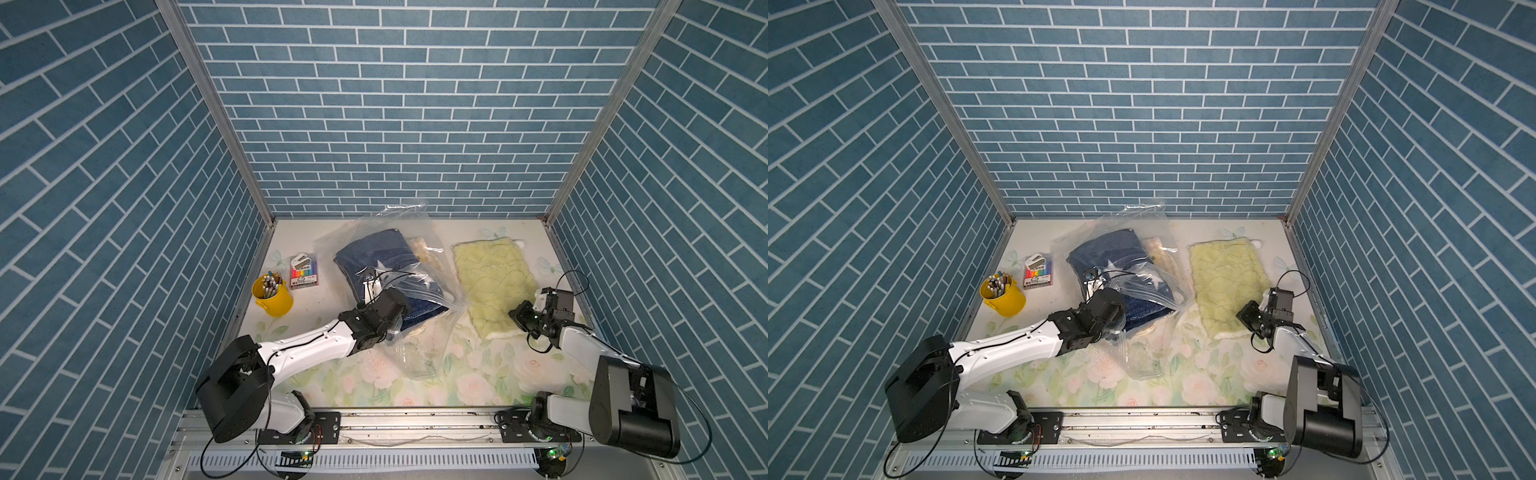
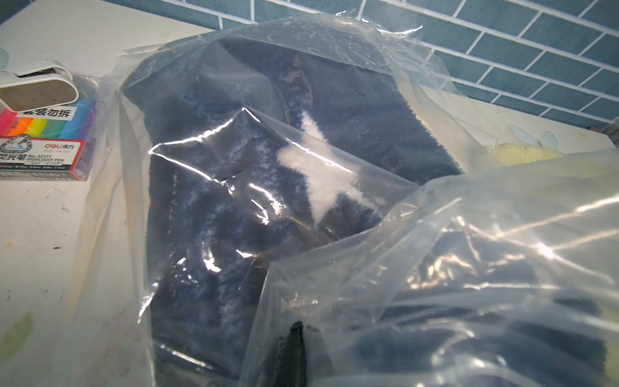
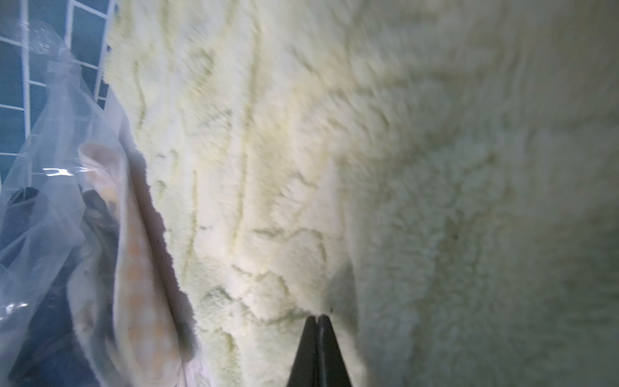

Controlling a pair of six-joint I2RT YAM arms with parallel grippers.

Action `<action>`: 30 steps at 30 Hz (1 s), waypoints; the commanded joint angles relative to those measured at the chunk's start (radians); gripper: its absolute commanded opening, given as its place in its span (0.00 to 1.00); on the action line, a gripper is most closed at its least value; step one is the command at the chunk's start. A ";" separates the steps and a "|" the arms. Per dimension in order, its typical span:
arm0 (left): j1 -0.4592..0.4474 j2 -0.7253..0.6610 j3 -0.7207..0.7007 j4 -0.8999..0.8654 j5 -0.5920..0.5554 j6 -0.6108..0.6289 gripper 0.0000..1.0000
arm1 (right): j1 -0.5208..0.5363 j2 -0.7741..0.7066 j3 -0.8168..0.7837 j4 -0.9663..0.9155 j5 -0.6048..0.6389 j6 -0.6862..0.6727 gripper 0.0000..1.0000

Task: Take the blanket out of the vacuum bag
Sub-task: Place the blanket at the center of the board.

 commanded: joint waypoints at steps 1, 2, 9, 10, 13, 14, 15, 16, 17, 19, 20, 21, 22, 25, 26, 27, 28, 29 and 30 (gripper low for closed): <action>0.003 0.003 -0.015 0.016 0.050 0.044 0.00 | 0.009 -0.015 0.101 -0.053 0.101 -0.094 0.00; 0.004 0.009 -0.013 0.015 0.051 0.047 0.00 | 0.012 0.012 0.125 -0.046 0.084 -0.096 0.00; 0.003 0.027 -0.007 0.004 0.056 0.036 0.00 | 0.100 0.390 0.367 -0.001 -0.043 -0.109 0.00; 0.003 0.028 -0.004 -0.003 0.056 0.032 0.00 | 0.110 0.443 0.402 -0.002 -0.032 -0.105 0.00; 0.003 0.027 0.001 -0.025 0.053 0.020 0.00 | 0.118 0.567 0.469 0.022 -0.026 -0.095 0.00; 0.003 0.026 0.001 -0.032 0.052 0.016 0.00 | 0.115 0.598 0.489 0.015 -0.020 -0.090 0.00; 0.003 0.023 0.002 -0.038 0.053 0.016 0.00 | 0.113 0.617 0.499 0.014 -0.011 -0.085 0.00; 0.003 0.021 0.002 -0.044 0.051 0.015 0.00 | 0.107 0.628 0.500 0.028 -0.005 -0.074 0.00; 0.002 0.019 0.003 -0.048 0.050 0.014 0.00 | 0.100 0.638 0.499 0.040 -0.002 -0.061 0.00; 0.002 0.015 0.004 -0.058 0.045 0.013 0.00 | 0.078 0.667 0.511 0.047 -0.004 -0.042 0.00; 0.003 0.013 0.006 -0.061 0.042 0.015 0.00 | 0.064 0.684 0.521 0.038 -0.001 -0.030 0.00; 0.003 0.015 0.011 -0.065 0.041 0.019 0.00 | 0.051 0.694 0.523 0.049 -0.010 -0.019 0.00; 0.003 0.017 0.020 -0.072 0.036 0.022 0.00 | 0.040 0.703 0.522 0.063 -0.017 -0.005 0.00; 0.004 0.027 0.045 -0.088 0.029 0.029 0.00 | 0.023 0.722 0.539 0.075 0.013 0.035 0.00; 0.003 0.028 0.049 -0.087 0.027 0.032 0.00 | 0.020 0.729 0.546 0.086 0.014 0.045 0.00; 0.003 0.029 0.051 -0.088 0.027 0.031 0.00 | 0.020 0.737 0.557 0.093 0.009 0.048 0.00; 0.003 0.030 0.053 -0.087 0.028 0.032 0.00 | 0.020 0.749 0.574 0.097 -0.001 0.048 0.00; 0.003 0.031 0.055 -0.083 0.030 0.036 0.00 | 0.022 0.761 0.592 0.090 -0.020 0.048 0.00; 0.003 0.033 0.057 -0.085 0.030 0.037 0.00 | 0.024 0.767 0.604 0.086 -0.028 0.046 0.00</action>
